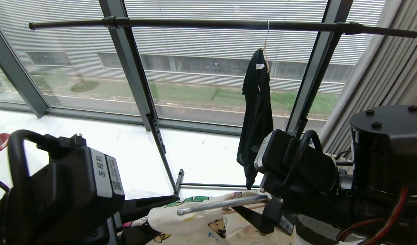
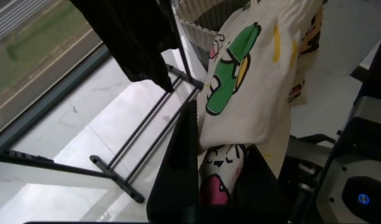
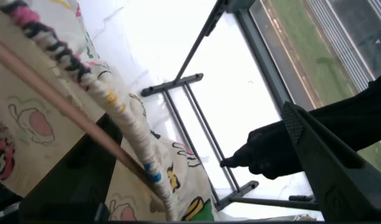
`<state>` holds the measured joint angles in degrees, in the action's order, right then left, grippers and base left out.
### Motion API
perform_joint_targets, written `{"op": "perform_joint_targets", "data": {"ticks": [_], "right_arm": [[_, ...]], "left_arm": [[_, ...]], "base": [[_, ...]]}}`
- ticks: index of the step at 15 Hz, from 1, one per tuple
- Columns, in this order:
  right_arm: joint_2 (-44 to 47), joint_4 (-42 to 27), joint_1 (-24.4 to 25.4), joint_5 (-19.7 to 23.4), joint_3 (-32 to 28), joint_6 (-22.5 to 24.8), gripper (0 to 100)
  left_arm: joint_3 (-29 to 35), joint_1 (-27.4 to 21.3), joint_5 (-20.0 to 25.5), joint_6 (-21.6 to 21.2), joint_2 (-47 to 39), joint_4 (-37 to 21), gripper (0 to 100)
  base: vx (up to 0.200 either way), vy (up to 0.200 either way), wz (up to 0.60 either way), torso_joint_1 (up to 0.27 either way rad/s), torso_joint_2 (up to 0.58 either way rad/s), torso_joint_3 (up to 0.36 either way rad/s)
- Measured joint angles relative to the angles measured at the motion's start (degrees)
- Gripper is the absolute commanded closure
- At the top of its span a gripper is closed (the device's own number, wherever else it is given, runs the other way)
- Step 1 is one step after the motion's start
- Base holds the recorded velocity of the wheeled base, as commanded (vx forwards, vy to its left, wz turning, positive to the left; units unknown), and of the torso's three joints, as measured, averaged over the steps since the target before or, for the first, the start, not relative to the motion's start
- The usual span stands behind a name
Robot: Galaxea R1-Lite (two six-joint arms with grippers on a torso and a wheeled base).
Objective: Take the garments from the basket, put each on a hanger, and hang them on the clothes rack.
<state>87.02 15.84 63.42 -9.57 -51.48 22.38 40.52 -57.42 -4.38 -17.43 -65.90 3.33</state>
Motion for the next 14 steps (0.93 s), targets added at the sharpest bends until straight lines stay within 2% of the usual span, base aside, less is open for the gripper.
{"op": "perform_joint_targets", "data": {"ticks": [5, 8, 9, 14], "right_arm": [[-0.4, -2.5, -0.3, 5.3, -0.2, 0.0, 0], [-0.5, -2.5, -0.3, 5.6, -0.1, 0.0, 0], [-0.5, -2.5, -0.3, 5.6, -0.1, 0.0, 100], [-0.5, -2.5, -0.2, 5.6, 0.1, 0.0, 100]], "left_arm": [[-0.4, -1.7, 1.3, -0.2, 0.8, 0.1, 100], [-0.4, -2.1, 3.0, -0.8, 1.5, 0.1, 100], [-0.4, -2.1, 3.0, -0.8, 1.6, 0.0, 100], [-0.4, -2.2, 3.0, -0.8, 1.9, 0.3, 100]], "base": [[0.000, 0.000, 0.00, 0.000, 0.00, 0.000], [0.000, 0.000, 0.00, 0.000, 0.00, 0.000], [0.000, 0.000, 0.00, 0.000, 0.00, 0.000], [0.000, 0.000, 0.00, 0.000, 0.00, 0.000]]}}
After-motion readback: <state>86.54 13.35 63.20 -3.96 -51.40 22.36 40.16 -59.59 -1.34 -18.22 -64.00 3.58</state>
